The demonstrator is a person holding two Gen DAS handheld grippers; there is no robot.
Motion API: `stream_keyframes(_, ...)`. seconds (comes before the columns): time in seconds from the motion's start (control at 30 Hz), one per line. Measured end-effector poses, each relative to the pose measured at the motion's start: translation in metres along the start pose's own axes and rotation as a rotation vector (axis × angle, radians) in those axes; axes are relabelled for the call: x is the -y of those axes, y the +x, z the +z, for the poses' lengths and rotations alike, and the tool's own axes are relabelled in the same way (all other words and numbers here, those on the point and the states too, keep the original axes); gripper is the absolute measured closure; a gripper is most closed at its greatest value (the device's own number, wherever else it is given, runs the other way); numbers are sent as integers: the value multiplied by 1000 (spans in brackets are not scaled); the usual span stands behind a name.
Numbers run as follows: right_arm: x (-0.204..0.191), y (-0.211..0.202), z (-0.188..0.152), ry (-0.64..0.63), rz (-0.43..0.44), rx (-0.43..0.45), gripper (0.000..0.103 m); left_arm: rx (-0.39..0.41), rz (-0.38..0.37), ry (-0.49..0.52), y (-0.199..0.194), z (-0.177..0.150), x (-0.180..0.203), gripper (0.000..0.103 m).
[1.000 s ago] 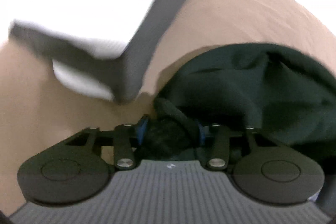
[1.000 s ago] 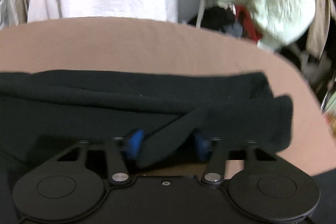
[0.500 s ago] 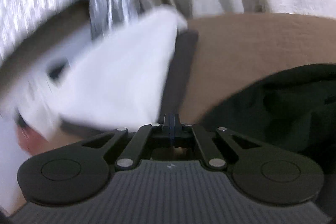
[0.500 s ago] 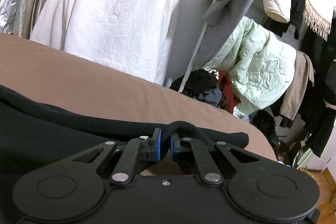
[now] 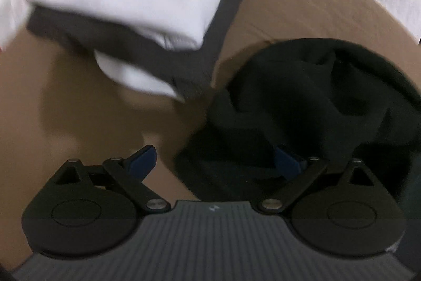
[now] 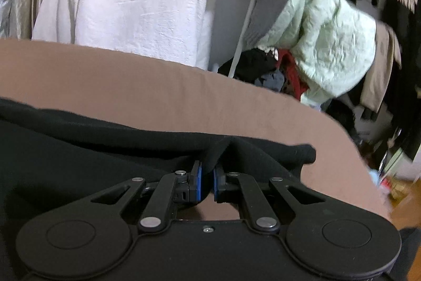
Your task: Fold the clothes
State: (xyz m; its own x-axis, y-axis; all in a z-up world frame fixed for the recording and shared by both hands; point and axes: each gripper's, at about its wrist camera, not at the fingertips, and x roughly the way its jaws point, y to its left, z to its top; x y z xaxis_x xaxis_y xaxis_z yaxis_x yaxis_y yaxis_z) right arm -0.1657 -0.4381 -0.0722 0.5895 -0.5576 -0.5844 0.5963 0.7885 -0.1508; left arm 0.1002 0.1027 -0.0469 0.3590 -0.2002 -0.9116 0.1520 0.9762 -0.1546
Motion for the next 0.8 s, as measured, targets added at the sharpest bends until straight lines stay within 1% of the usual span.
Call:
stream_keyframes(0.03,5,2,0,36,22,-8,95,-11,-47,-75,11,0,-7,1)
stream_keyframes(0.07,11,3,0,72,45,-17,94,-37,-96,-176,24,-3,-11,0)
stream_keyframes(0.1,16,5,0,108,67,-25,91,-25,-101,-173,26,-7,-5,0)
stream_keyframes(0.13,22,9,-1,151,113,-39,77,-8,-102,-160,26,-10,1,0)
stream_keyframes(0.17,29,15,-4,200,180,-57,65,8,-102,-147,27,-14,8,5)
stream_keyframes(0.2,34,22,-9,240,234,-77,42,25,-103,-134,28,-17,15,38)
stream_keyframes(0.23,38,30,-15,271,275,-100,44,38,-95,-79,19,-18,25,52)
stream_keyframes(0.27,40,34,-21,287,295,-99,45,52,-86,-20,9,-18,35,58)
stream_keyframes(0.3,39,34,-24,276,290,-76,51,83,-68,21,1,-22,42,66)
stream_keyframes(0.33,37,33,-24,253,278,-52,71,115,-50,61,-8,-26,48,71)
stream_keyframes(0.37,35,31,-22,234,272,-40,85,163,-29,101,-20,-31,55,73)
stream_keyframes(0.4,33,27,-18,220,263,-28,94,212,-10,123,-32,-31,58,77)
stream_keyframes(0.43,31,19,-13,204,244,4,94,261,10,143,-44,-31,61,82)
stream_keyframes(0.47,29,8,-7,183,224,49,95,333,53,176,-58,-30,67,87)
stream_keyframes(0.5,26,-4,-1,165,205,93,95,403,105,217,-62,-17,67,88)
stream_keyframes(0.53,23,-17,5,154,188,130,95,477,140,248,-71,-18,72,88)
stream_keyframes(0.57,23,-31,12,164,191,163,95,553,173,279,-81,-20,78,88)
stream_keyframes(0.6,23,-46,19,189,209,197,95,606,147,280,-90,-15,77,88)
stream_keyframes(0.63,21,-61,26,186,225,234,95,652,99,282,-95,-15,77,88)
stream_keyframes(0.7,13,-89,39,128,256,314,95,665,127,331,-97,-15,82,88)
stream_keyframes(0.73,9,-99,43,96,251,344,95,661,149,341,-94,-17,85,88)
stream_keyframes(0.77,3,-106,43,61,228,365,95,657,172,349,-90,-19,87,88)
stream_keyframes(0.8,-3,-112,44,26,206,385,95,656,175,346,-92,-23,86,88)
